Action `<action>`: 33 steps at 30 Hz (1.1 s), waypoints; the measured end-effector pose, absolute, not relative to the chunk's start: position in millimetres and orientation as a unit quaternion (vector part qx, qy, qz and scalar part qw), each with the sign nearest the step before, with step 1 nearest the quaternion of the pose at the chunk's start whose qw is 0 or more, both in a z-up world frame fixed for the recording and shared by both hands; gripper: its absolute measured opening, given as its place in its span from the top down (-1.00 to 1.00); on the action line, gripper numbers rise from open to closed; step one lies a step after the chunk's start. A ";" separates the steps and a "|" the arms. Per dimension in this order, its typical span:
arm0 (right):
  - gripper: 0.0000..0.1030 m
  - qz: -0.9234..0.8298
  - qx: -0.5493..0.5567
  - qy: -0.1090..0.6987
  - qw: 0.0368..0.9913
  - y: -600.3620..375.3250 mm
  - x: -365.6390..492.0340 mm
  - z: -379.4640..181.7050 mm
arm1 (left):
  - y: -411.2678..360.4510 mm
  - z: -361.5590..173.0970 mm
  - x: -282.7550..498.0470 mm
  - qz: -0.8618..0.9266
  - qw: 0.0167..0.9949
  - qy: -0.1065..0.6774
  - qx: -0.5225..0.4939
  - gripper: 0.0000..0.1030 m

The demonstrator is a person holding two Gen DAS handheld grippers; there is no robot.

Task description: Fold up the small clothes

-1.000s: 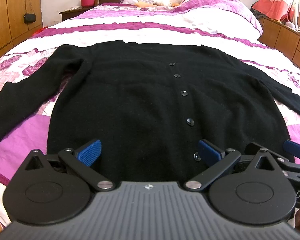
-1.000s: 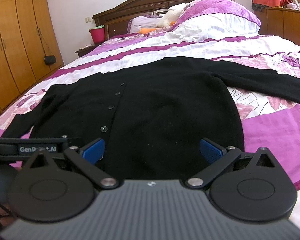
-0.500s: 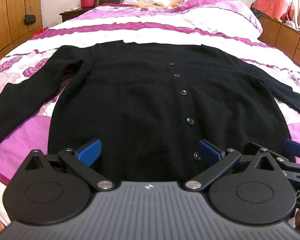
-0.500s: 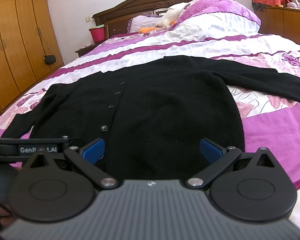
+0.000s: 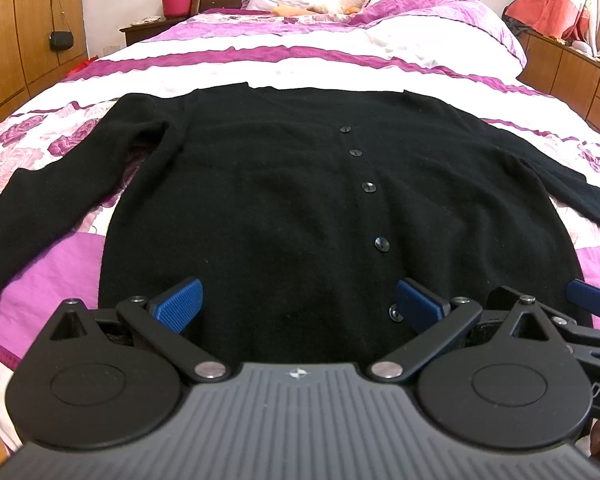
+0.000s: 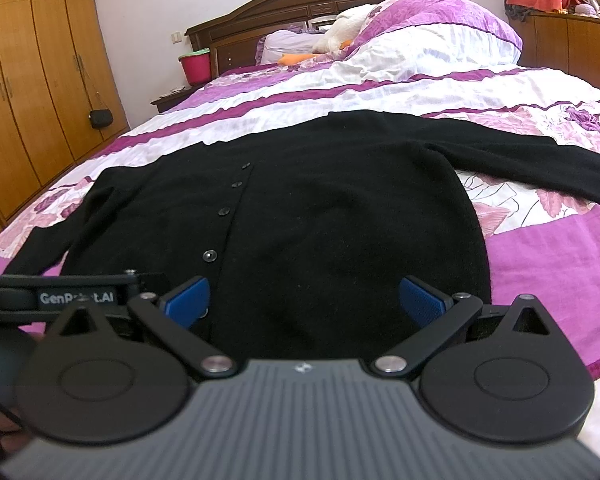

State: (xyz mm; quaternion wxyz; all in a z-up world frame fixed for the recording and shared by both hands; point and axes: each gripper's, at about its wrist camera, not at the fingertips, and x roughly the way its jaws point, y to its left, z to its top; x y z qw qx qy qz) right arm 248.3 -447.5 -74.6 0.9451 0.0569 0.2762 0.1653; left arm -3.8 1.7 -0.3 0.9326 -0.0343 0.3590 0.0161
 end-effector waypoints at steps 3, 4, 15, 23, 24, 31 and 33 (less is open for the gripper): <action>-1.00 0.165 0.057 0.276 0.945 -447.6 248.3 -74.6 | 1.7 -0.3 -3.7 0.016 0.933 0.359 -0.034 -1.00; -1.00 0.165 0.057 0.276 0.945 -447.6 248.3 -74.6 | 2.5 -0.2 -3.7 0.016 0.932 0.359 -0.034 -1.00; -1.00 0.166 0.057 0.277 0.945 -446.9 247.9 -74.7 | 2.4 0.2 -3.4 0.017 0.932 0.360 -0.033 -1.00; -1.00 0.176 0.057 0.286 0.940 -448.7 251.8 -75.0 | 3.3 3.6 -1.5 0.014 0.931 0.363 -0.031 -1.00; -1.00 0.178 0.058 0.286 0.940 -450.3 252.2 -74.2 | 2.6 4.1 -0.8 0.013 0.931 0.364 -0.032 -1.00; -1.00 0.171 0.079 0.286 0.940 -472.5 266.3 -66.4 | 0.1 11.3 9.0 0.009 0.932 0.360 -0.029 -1.00; -1.00 0.159 0.082 0.284 0.942 -482.7 272.8 -64.3 | -1.3 12.3 14.5 0.009 0.932 0.360 -0.026 -1.00</action>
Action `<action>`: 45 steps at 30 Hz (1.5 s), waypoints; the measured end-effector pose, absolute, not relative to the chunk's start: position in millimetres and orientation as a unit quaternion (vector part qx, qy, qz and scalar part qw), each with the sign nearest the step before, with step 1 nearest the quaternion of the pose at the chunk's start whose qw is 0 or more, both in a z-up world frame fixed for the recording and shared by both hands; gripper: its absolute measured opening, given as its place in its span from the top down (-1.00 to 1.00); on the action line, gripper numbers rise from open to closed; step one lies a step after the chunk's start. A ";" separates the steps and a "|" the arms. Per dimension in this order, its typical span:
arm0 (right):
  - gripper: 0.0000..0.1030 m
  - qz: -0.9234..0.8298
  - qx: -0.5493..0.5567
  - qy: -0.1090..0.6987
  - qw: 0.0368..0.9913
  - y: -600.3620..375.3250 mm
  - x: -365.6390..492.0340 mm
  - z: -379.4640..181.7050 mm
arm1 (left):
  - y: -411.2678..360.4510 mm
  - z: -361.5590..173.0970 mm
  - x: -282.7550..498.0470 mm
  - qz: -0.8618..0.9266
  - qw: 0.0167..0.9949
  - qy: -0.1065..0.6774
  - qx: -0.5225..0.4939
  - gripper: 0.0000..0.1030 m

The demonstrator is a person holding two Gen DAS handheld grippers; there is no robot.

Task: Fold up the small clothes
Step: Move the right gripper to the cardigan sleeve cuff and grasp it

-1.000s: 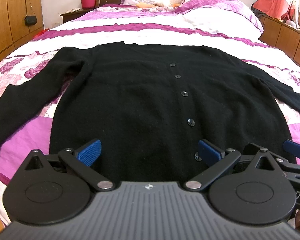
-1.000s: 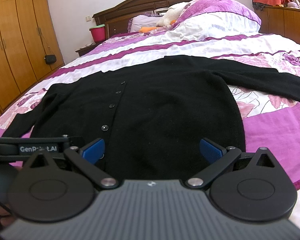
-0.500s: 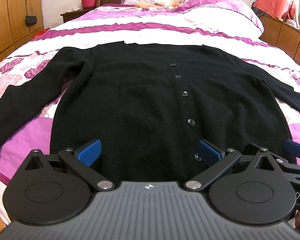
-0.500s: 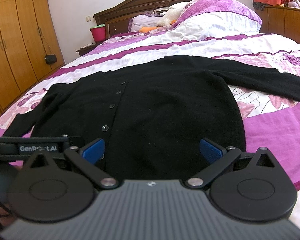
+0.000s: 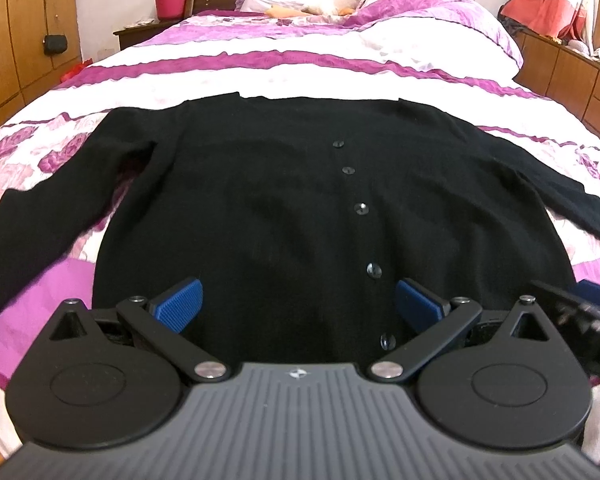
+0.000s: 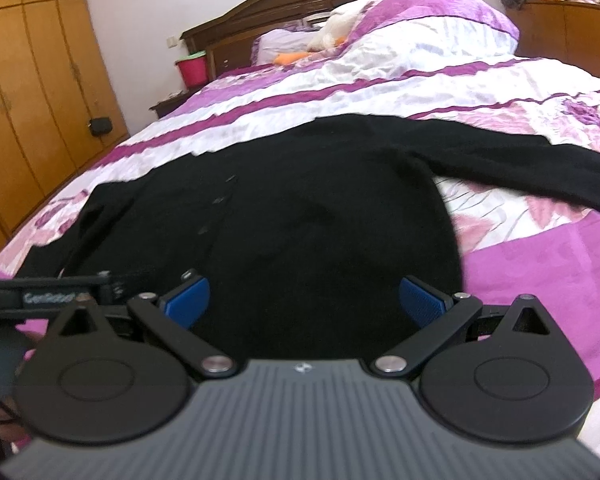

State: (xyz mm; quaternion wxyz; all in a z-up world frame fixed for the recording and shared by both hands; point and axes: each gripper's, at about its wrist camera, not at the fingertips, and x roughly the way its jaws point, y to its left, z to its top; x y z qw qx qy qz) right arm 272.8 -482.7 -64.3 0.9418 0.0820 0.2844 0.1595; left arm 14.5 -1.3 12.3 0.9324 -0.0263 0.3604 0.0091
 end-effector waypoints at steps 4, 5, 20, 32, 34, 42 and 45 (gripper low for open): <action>-1.00 0.129 0.080 0.281 0.948 -507.8 286.9 -63.2 | -4.9 10.2 30.9 0.013 0.929 0.369 -0.020 -1.00; -1.00 0.118 0.080 0.282 0.949 -516.5 291.0 -63.7 | -5.1 9.3 35.1 0.015 0.929 0.370 -0.020 -1.00; -1.00 -0.031 0.071 0.288 0.955 -652.9 335.1 -68.8 | -10.2 -22.0 73.2 0.048 0.913 0.405 -0.009 -1.00; -1.00 -0.129 0.050 0.275 0.951 -721.4 369.0 -74.8 | -3.2 -37.4 76.6 0.046 0.910 0.411 -0.039 -1.00; -1.00 -0.133 0.053 0.283 0.948 -728.9 376.7 -81.4 | -4.7 -38.2 76.3 0.048 0.911 0.409 -0.035 -1.00; -1.00 -0.111 0.127 0.311 0.935 -748.5 389.4 -113.2 | -4.8 -38.3 72.1 0.040 0.915 0.401 -0.029 -1.00; -1.00 -0.102 0.127 0.313 0.936 -747.9 388.5 -110.6 | -4.5 -35.3 70.8 0.038 0.915 0.400 -0.027 -1.00</action>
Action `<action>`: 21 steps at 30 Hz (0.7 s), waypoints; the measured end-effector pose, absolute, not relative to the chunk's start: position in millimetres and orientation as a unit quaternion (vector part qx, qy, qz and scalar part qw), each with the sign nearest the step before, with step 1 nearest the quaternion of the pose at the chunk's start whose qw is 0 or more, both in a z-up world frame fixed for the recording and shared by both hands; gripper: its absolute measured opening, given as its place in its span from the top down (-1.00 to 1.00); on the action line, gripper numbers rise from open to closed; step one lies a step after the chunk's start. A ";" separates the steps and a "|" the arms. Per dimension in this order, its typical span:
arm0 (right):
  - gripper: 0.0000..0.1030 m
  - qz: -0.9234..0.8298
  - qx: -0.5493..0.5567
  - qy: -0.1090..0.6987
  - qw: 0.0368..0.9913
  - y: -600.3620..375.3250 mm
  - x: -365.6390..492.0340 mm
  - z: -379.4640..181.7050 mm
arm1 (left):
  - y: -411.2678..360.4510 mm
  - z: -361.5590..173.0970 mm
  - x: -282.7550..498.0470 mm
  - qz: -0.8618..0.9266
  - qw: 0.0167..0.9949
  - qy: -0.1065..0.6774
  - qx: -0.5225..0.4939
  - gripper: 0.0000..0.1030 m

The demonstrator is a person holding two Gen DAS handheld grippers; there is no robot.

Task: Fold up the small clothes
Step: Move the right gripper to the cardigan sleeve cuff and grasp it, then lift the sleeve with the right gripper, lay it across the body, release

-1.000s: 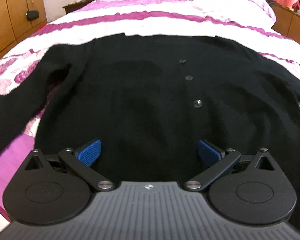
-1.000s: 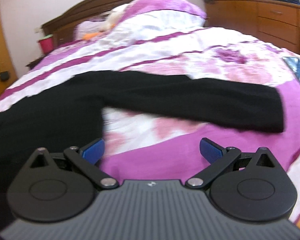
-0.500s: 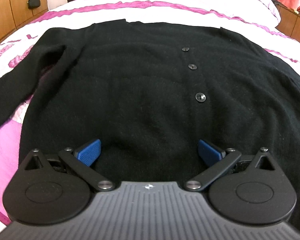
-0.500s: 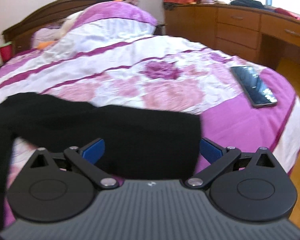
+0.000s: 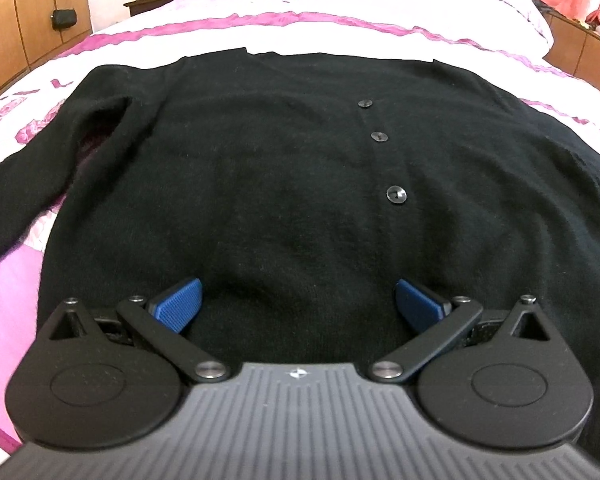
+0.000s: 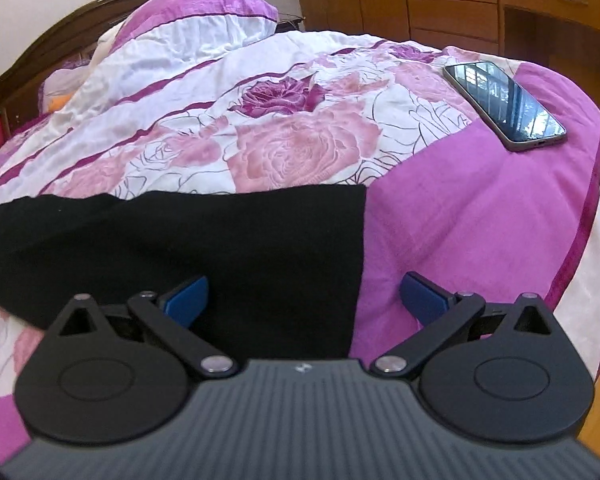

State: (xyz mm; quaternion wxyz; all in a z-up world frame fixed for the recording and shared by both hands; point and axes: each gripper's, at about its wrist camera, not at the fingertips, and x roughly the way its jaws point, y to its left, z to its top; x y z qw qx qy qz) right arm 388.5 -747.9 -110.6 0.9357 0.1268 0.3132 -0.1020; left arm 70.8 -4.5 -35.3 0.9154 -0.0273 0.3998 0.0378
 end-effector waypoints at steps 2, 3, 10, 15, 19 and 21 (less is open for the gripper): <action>-0.86 -0.094 0.128 0.312 0.937 -747.3 386.8 -106.6 | -4.4 -33.6 69.2 0.036 0.917 0.398 -0.024 -1.00; -0.72 -0.088 0.128 0.310 0.938 -746.7 385.4 -104.1 | -4.6 -32.9 68.3 0.035 0.917 0.396 -0.022 -1.00; 0.00 -0.077 0.119 0.301 0.943 -742.3 379.7 -93.3 | -4.0 -28.2 65.3 0.030 0.918 0.396 -0.022 -1.00; 0.76 -0.062 0.134 0.283 0.948 -743.6 374.0 -80.9 | -1.3 -22.4 62.0 0.034 0.919 0.393 -0.028 -1.00; 0.78 -0.047 0.141 0.256 0.955 -737.0 370.2 -62.8 | 1.4 -16.4 58.3 0.037 0.922 0.385 -0.030 -1.00; 0.78 -0.036 0.145 0.244 0.958 -731.6 369.3 -52.4 | 2.6 -13.5 56.6 0.036 0.923 0.382 -0.027 -1.00</action>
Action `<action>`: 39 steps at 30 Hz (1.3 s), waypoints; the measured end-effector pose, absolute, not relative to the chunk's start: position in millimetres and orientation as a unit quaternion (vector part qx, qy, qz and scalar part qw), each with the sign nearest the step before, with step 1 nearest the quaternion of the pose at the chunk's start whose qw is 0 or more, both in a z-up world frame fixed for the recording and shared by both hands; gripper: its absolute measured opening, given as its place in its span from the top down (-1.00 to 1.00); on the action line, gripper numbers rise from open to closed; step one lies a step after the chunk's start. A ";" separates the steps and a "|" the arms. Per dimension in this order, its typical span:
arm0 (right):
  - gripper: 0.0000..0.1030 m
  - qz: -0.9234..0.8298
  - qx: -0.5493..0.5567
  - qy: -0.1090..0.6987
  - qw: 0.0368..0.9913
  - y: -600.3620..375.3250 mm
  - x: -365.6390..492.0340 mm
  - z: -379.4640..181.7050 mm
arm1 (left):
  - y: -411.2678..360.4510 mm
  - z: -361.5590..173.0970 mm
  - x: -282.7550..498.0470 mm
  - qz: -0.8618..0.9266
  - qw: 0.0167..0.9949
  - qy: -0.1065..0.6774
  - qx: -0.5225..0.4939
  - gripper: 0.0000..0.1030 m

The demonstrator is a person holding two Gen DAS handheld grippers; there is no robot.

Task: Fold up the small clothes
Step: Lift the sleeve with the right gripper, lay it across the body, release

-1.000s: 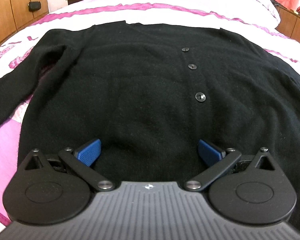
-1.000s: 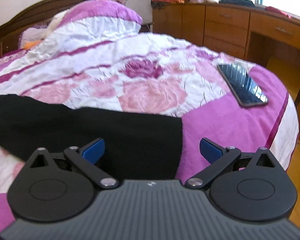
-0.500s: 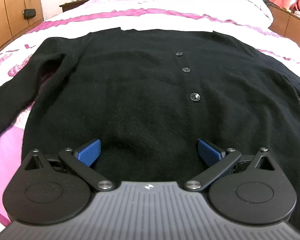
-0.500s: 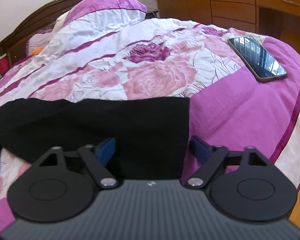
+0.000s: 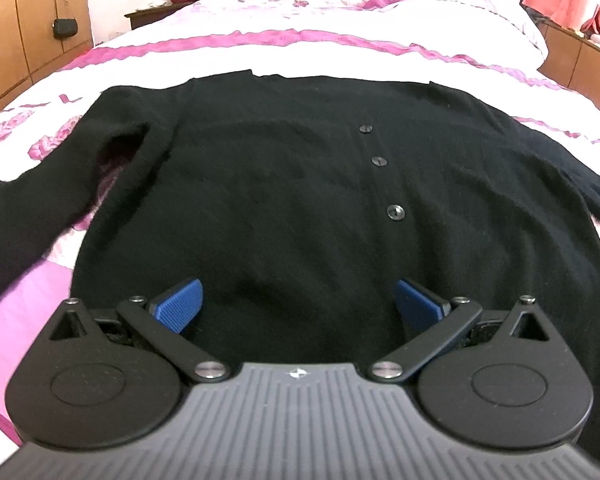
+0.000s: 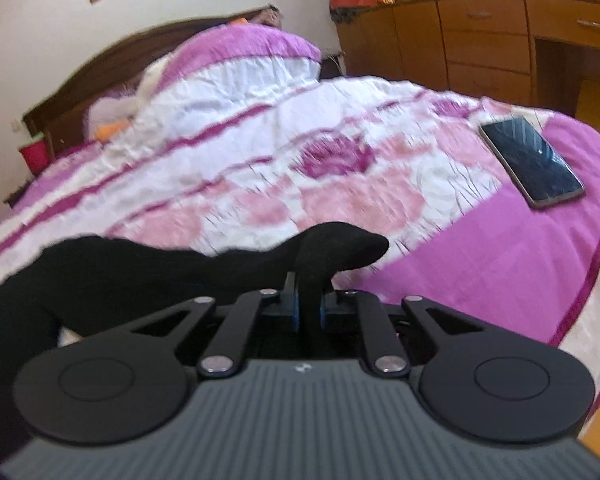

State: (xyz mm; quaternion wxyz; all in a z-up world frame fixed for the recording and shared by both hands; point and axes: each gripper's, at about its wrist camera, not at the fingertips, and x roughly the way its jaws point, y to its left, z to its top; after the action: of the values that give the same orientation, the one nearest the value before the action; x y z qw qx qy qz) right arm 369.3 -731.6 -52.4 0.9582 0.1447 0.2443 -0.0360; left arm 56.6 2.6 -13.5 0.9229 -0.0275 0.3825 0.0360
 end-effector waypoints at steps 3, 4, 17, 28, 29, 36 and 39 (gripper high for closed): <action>0.78 -0.015 0.140 0.229 0.963 -719.4 368.5 -35.2 | 4.8 -10.0 53.9 0.037 0.922 0.384 -0.023 -1.00; 0.78 -0.008 0.138 0.225 0.964 -714.5 368.6 -29.6 | 6.1 -8.9 53.0 0.037 0.923 0.383 -0.023 -1.00; 0.79 0.113 0.142 0.166 0.969 -633.8 373.1 37.8 | 22.3 3.4 45.4 0.048 0.928 0.368 -0.023 -1.00; 0.79 0.227 0.113 0.134 0.958 -531.1 389.1 81.1 | 50.0 7.3 42.2 0.065 0.931 0.357 -0.041 -1.00; 0.79 0.238 0.109 0.132 0.956 -519.7 391.1 83.5 | 52.9 8.1 41.4 0.068 0.932 0.355 -0.041 -1.00; 0.79 0.297 0.081 0.142 0.941 -442.0 401.5 80.0 | 77.5 9.8 41.7 0.086 0.932 0.347 -0.059 -1.00; 0.79 0.316 0.076 0.169 0.930 -410.8 410.3 65.1 | 86.8 8.6 41.7 0.091 0.931 0.346 -0.067 -1.00</action>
State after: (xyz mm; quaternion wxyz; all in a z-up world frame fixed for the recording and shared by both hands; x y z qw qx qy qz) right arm 410.3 -410.8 65.1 0.9304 0.0764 0.1693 0.3161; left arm 41.7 86.8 8.6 0.9313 -0.0671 0.3463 0.0906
